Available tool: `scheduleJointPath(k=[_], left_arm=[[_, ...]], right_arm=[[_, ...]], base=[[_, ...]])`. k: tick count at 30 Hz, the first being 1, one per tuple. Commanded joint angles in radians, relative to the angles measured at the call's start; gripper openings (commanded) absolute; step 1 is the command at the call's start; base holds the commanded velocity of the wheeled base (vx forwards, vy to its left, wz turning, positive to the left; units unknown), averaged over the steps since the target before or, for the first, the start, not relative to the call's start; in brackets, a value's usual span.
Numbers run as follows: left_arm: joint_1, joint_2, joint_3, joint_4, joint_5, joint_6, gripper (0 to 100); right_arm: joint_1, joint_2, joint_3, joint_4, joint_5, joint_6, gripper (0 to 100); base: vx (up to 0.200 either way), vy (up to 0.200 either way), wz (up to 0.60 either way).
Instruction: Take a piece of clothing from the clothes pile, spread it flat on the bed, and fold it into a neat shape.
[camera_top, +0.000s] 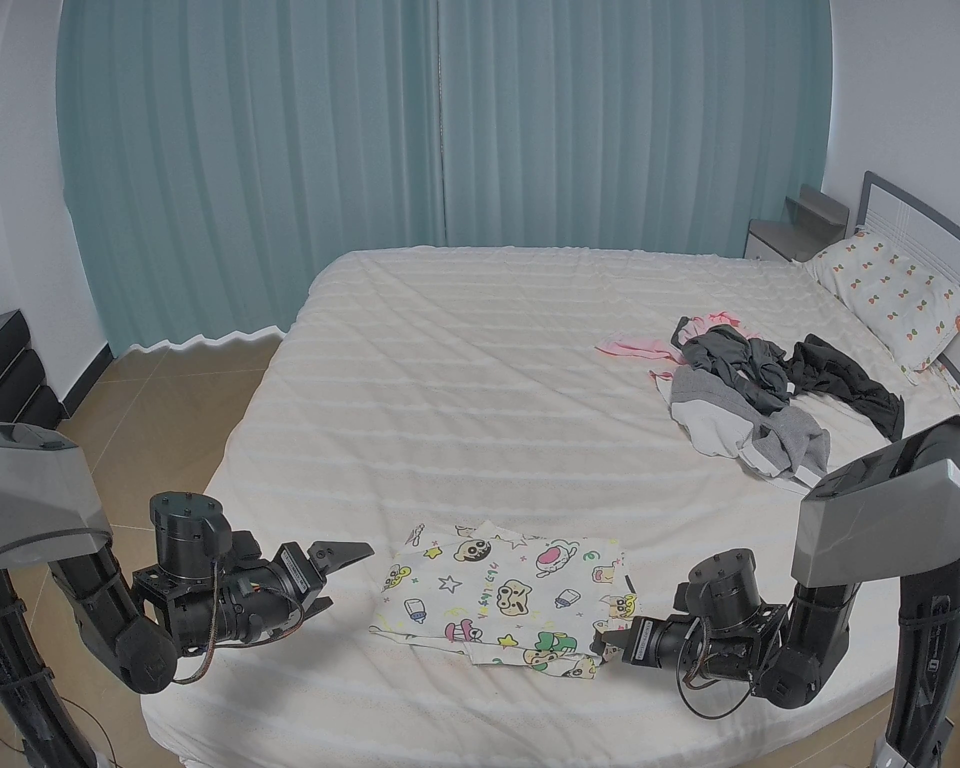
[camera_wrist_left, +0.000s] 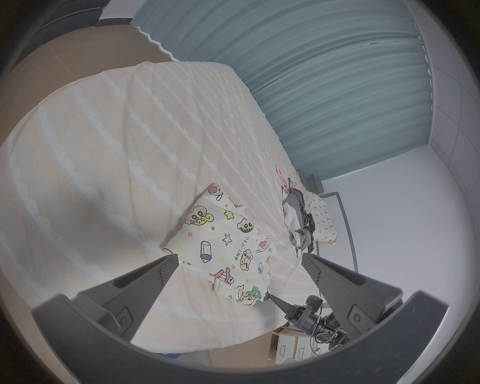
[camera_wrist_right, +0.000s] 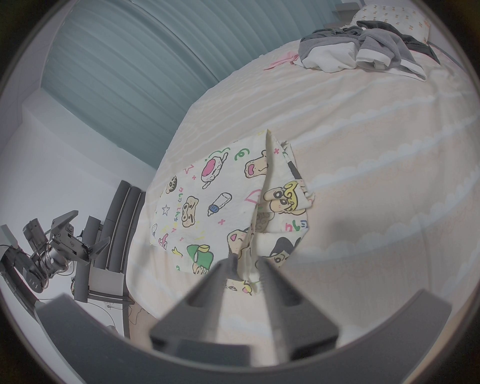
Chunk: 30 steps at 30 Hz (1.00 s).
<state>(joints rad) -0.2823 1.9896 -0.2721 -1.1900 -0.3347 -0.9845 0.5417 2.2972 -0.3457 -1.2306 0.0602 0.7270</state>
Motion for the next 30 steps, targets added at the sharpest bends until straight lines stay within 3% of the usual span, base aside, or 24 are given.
scheduleJointPath(k=[1,10,15,30], left_arm=[[0.0,0.003,0.001,0.0,0.0,0.0,100],[0.002,0.003,0.001,0.0,-0.001,0.0,100],[0.002,0.011,0.001,0.0,0.0,0.0,100],[0.002,0.021,-0.001,0.0,0.0,0.001,100]], right_arm=[[-0.005,0.011,-0.019,0.0,0.01,-0.003,100],[-0.114,-0.001,-0.299,0.146,0.007,-0.035,100],[-0.118,0.039,-0.443,0.287,0.007,-0.043,100],[-0.111,0.136,-0.628,0.451,0.001,-0.049,100]], base=[[0.0,0.0,0.0],[0.0,0.0,0.0],[0.0,0.0,0.0],[0.0,0.0,0.0]])
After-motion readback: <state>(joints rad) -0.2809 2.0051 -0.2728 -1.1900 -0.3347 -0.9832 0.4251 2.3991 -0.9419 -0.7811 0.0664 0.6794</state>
